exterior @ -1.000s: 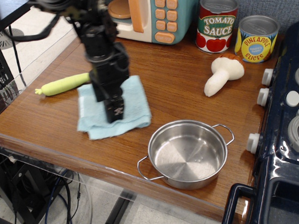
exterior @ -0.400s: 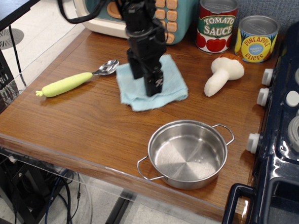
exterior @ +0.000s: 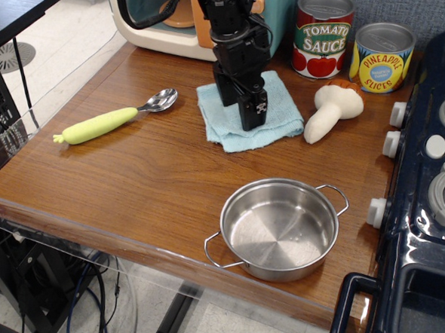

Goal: Place the blue cloth next to the mushroom.

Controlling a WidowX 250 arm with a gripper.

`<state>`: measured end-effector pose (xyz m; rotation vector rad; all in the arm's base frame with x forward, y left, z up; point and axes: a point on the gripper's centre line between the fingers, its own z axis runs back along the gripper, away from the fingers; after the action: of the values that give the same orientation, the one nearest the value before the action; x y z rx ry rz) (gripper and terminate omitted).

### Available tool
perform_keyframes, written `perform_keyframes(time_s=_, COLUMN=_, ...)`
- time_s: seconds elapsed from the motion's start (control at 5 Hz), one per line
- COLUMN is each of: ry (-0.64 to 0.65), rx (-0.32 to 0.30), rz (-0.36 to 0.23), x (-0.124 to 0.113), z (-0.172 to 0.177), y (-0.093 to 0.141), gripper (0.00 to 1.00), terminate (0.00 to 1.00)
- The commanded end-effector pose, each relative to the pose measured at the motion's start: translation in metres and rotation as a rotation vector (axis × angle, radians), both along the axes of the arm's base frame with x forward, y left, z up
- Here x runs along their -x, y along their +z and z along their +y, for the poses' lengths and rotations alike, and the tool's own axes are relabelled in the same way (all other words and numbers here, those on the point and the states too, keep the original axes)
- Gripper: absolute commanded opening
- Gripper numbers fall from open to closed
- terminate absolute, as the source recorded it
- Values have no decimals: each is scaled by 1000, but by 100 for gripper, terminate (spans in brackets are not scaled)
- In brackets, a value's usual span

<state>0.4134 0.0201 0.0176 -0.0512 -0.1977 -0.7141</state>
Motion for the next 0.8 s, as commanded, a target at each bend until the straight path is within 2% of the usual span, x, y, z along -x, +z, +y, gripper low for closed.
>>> perform_keyframes(time_s=0.0, ry=-17, rx=26, rz=-88, x=-3, z=-5, y=46, gripper=100, terminate=0)
perform_keyframes(time_s=0.4, ry=3, rx=45, rz=-186, x=4, z=4, y=94, gripper=100, terminate=0)
perform_keyframes(time_s=0.6, ry=-9, rx=-4, rz=-236, x=18, z=8, y=109, gripper=100, terminate=0)
